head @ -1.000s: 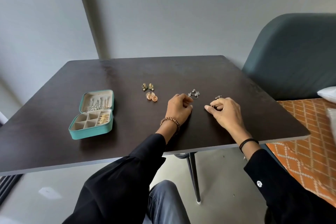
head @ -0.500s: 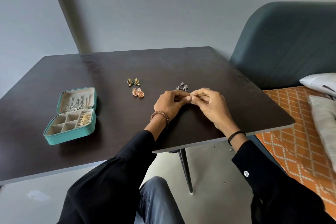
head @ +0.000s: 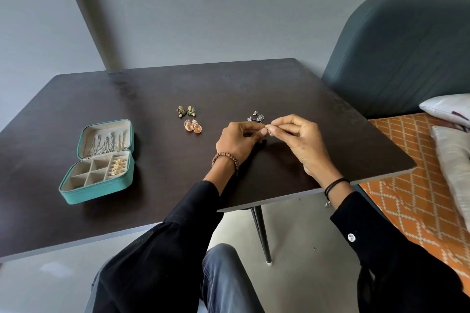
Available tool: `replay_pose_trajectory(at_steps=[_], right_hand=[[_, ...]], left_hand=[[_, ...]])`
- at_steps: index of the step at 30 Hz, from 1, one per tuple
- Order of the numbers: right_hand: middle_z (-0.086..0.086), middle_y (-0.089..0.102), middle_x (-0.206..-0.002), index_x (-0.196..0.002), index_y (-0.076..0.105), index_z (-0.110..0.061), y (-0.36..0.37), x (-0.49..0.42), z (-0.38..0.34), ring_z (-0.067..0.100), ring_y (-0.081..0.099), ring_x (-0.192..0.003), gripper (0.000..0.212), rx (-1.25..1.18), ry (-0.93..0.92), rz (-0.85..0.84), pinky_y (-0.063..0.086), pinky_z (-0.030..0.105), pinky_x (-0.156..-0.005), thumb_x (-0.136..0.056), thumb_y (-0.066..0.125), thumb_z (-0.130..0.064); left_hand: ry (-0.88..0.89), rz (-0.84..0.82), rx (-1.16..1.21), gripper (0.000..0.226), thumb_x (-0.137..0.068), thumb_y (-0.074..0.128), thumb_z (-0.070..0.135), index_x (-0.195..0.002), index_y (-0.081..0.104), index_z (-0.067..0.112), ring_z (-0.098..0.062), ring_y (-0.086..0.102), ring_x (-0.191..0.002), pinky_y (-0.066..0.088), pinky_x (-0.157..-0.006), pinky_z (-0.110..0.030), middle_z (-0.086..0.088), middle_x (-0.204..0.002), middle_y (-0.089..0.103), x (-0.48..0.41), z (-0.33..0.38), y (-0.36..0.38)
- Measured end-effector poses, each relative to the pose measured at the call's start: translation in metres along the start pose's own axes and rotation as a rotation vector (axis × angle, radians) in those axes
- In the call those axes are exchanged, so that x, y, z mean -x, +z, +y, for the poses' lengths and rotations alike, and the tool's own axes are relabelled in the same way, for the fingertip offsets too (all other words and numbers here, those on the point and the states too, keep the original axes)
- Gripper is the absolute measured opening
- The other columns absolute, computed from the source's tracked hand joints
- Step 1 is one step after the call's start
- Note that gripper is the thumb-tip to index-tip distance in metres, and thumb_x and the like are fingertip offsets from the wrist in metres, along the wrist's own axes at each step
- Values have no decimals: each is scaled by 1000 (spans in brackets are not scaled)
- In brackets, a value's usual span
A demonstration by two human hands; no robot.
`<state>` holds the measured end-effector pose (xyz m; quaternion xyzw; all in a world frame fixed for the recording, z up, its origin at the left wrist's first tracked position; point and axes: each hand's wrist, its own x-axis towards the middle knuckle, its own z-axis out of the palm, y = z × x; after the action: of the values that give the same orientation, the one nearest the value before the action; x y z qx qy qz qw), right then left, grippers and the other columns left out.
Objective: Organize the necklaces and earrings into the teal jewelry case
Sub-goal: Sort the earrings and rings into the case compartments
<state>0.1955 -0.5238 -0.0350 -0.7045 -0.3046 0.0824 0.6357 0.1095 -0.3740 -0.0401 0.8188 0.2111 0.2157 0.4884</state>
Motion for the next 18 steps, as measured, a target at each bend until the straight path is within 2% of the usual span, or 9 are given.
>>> replay_pose_trajectory(at_steps=[3,5,7,8,10,11,14,18], right_hand=[[3,79,-90,-96,75,-14,0,-3,3,21,75,-88,15,-8,-1,55,59,35,-86,-88,78,-27],[1,77,-90,-95,74,-16,-1,-7,8,19,74,-85,14,49,-16,198,59,30,-80,-88,78,-27],[-2,75,-93,-98,73,-15,-4,-12,13,8,70,-83,12,203,-24,382,56,20,-78,-87,76,-19],[-1,74,-96,-101,71,-14,-5,-15,15,5,68,-82,14,279,-8,463,56,19,-80,-87,74,-14],[4,70,-102,-104,70,-11,-6,-20,19,11,65,-86,16,411,8,553,55,30,-89,-89,68,-7],[6,69,-104,-105,69,-10,-5,-23,20,17,65,-92,15,470,9,558,53,33,-93,-91,65,-6],[13,66,-103,-103,71,-7,-4,-31,25,27,61,-102,14,562,29,517,45,32,-93,-97,60,-14],[14,66,-102,-101,71,-8,-1,-40,26,26,59,-105,31,611,81,447,40,29,-89,-97,63,-37]], left_hand=[[-13,10,89,12,-85,72,45,-90,76,35,1,72,-78,58,-89,-37,17,-78,76,1,1,1],[-27,36,129,14,-84,71,45,-87,75,33,0,73,-78,56,-91,-37,17,-79,76,2,2,1],[-38,53,178,11,-82,72,41,-85,75,30,-3,74,-78,57,-91,-38,16,-80,76,2,1,1],[-36,54,204,10,-82,72,38,-85,76,29,-6,74,-79,57,-90,-39,14,-82,77,2,0,1],[-24,63,228,11,-80,72,37,-86,76,29,-8,74,-82,58,-89,-40,12,-83,77,2,0,-1],[-18,68,231,11,-79,72,37,-87,76,30,-9,74,-83,58,-89,-41,12,-83,77,2,0,-1],[-5,64,224,11,-78,72,37,-87,76,32,-9,74,-85,58,-90,-41,12,-82,76,1,0,-1],[-5,61,195,14,-76,70,38,-88,76,37,-6,72,-86,57,-91,-40,14,-81,75,1,0,-1]])
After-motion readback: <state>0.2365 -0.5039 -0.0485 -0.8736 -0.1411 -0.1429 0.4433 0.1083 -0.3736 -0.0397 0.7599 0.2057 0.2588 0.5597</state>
